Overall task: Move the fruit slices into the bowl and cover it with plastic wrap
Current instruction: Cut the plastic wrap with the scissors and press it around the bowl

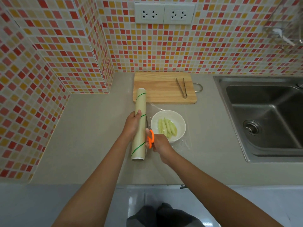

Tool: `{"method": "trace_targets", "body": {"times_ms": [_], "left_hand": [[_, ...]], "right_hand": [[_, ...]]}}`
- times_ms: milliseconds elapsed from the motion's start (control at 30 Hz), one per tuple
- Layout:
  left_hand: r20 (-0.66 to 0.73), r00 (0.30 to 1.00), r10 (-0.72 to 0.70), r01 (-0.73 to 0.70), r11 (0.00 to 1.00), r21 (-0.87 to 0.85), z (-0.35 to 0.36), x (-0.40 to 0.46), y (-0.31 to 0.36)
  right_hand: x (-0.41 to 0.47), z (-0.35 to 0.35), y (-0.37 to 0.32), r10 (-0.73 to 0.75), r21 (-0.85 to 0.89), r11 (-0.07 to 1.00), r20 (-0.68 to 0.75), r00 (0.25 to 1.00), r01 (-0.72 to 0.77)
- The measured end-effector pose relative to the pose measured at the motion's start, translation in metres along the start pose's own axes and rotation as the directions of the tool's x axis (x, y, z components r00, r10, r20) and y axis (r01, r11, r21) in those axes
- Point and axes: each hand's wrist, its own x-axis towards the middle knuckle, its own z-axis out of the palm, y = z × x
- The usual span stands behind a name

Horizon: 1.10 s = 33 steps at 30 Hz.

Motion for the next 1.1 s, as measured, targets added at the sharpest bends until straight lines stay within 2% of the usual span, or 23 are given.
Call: {"method": "trace_targets", "body": {"times_ms": [400, 1100], "left_hand": [[0.023, 1.000, 0.003, -0.003, 1.000, 0.000, -0.001, -0.002, 0.003], [0.030, 0.999, -0.028, 0.029, 0.999, -0.026, -0.003, -0.008, 0.008]], "right_hand": [[0.006, 0.003, -0.018, 0.034, 0.011, 0.999, -0.040, 0.999, -0.034], [0.027, 0.005, -0.042, 0.024, 0.014, 1.000, -0.029, 0.999, -0.023]]}}
